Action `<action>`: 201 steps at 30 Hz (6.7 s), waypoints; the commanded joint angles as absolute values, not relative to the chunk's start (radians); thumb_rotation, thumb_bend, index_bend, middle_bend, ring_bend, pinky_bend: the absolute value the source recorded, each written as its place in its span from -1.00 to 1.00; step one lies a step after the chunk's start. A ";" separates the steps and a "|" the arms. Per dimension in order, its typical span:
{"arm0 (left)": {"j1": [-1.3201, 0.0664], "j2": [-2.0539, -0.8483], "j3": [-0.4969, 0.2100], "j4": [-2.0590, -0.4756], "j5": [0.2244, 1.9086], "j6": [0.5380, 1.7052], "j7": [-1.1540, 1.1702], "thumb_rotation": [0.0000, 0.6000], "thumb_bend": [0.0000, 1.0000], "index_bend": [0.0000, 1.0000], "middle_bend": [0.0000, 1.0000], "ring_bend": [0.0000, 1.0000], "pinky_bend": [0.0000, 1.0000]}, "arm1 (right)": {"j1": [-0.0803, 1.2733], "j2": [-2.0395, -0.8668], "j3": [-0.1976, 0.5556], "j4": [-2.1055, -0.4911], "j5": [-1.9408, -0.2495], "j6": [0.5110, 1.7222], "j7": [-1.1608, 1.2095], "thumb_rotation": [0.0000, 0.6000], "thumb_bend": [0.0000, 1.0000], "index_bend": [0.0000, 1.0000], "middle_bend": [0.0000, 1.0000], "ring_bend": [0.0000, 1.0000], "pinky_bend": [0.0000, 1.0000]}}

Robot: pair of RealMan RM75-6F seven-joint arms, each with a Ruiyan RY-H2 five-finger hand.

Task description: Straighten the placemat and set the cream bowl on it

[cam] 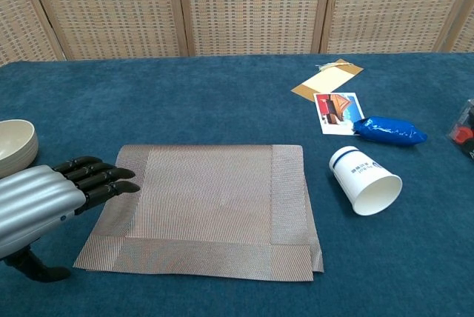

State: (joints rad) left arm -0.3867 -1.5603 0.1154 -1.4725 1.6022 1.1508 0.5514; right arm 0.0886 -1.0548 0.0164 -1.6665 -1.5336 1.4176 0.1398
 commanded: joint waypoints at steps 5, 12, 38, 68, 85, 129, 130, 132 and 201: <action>-0.387 -1.593 0.094 -1.437 1.591 1.153 0.558 1.00 -0.75 -0.85 -1.00 -1.00 -1.00 | 0.089 -1.055 0.018 -1.666 -1.527 1.414 0.139 1.00 -0.96 -0.82 -1.00 -1.00 -1.00; -0.394 -1.624 0.081 -1.422 1.586 1.147 0.550 1.00 -0.43 -0.80 -1.00 -1.00 -1.00 | 0.089 -1.052 0.019 -1.668 -1.526 1.414 0.143 1.00 -0.96 -0.82 -1.00 -1.00 -1.00; -0.400 -1.645 0.078 -1.423 1.583 1.143 0.589 1.00 -0.40 -0.17 -1.00 -1.00 -1.00 | 0.088 -1.047 0.018 -1.671 -1.528 1.414 0.158 1.00 -0.96 -0.82 -1.00 -1.00 -1.00; -0.398 -1.655 0.073 -1.404 1.551 1.133 0.591 1.00 -0.20 -0.11 -1.00 -1.00 -1.00 | 0.089 -1.041 0.016 -1.674 -1.529 1.409 0.178 1.00 -0.96 -0.82 -1.00 -1.00 -1.00; -0.399 -1.648 0.071 -1.412 1.550 1.139 0.577 1.00 0.06 0.16 -1.00 -1.00 -1.00 | 0.088 -1.039 0.016 -1.674 -1.531 1.411 0.185 1.00 -0.97 -0.82 -1.00 -1.00 -1.00; -0.883 -1.765 -0.516 -1.113 0.869 0.954 0.596 1.00 0.14 0.20 -1.00 -1.00 -1.00 | 0.103 -1.048 0.097 -1.614 -1.310 1.334 0.134 1.00 -0.96 -0.82 -1.00 -1.00 -1.00; -0.902 -1.782 -0.518 -1.059 0.859 0.947 0.590 1.00 0.13 0.20 -1.00 -1.00 -1.00 | 0.104 -1.052 0.099 -1.611 -1.305 1.332 0.129 1.00 -0.96 -0.82 -1.00 -1.00 -1.00; -0.925 -1.797 -0.509 -0.997 0.864 0.941 0.588 1.00 0.12 0.19 -1.00 -1.00 -1.00 | 0.105 -1.056 0.100 -1.607 -1.301 1.329 0.121 1.00 -0.97 -0.82 -1.00 -1.00 -1.00; -0.168 -1.271 0.039 -1.510 1.468 1.591 0.126 1.00 -0.73 -0.92 -1.00 -1.00 -1.00 | 0.195 -1.287 0.034 -1.667 -1.569 1.311 -0.151 1.00 -0.88 -0.48 -1.00 -1.00 -1.00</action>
